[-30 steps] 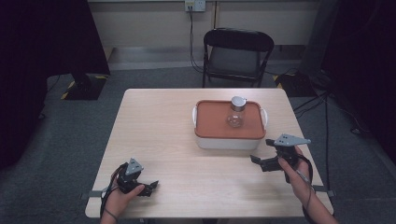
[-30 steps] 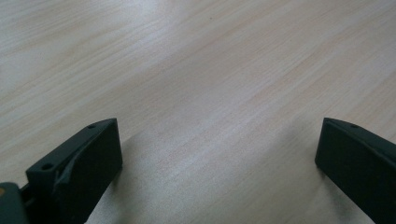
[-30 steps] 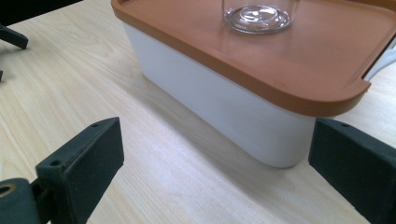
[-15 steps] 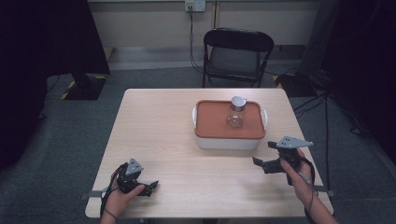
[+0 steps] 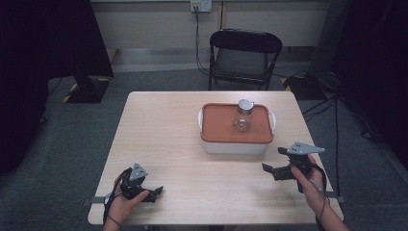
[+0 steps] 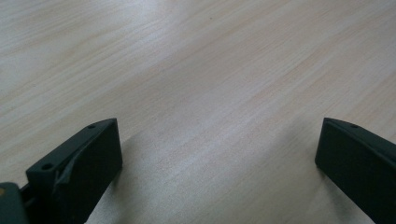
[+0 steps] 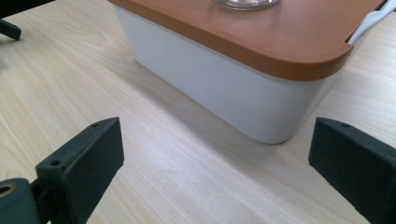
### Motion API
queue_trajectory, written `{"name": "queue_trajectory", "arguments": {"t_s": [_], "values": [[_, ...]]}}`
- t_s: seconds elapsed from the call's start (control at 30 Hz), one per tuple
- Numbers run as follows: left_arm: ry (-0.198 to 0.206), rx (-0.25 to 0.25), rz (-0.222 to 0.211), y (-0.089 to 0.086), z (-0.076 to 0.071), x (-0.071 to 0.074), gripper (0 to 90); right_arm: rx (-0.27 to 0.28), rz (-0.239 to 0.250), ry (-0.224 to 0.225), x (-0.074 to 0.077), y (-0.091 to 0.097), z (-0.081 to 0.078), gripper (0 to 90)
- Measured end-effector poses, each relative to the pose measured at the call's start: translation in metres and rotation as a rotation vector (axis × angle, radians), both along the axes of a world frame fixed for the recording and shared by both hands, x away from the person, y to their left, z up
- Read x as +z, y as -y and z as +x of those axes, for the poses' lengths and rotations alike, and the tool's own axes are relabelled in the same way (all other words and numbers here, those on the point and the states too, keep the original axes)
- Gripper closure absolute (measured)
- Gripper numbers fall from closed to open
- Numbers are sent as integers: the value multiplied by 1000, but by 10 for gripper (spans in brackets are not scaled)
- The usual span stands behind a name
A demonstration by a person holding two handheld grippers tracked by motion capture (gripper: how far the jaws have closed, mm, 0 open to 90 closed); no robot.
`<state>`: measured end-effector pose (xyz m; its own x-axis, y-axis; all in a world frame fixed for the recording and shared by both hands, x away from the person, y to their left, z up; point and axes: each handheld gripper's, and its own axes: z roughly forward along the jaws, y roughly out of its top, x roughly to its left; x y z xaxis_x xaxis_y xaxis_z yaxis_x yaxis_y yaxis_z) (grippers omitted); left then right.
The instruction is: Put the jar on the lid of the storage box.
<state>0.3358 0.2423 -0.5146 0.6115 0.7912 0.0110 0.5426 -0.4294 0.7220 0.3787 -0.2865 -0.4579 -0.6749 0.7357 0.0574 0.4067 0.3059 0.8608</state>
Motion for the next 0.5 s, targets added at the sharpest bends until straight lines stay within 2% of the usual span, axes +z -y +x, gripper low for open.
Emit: {"name": "queue_trajectory", "arguments": {"t_s": [0.5], "values": [[0, 0, 0, 0, 0, 0, 3, -9, 6, -6, -6, 11, -3, 20]]}}
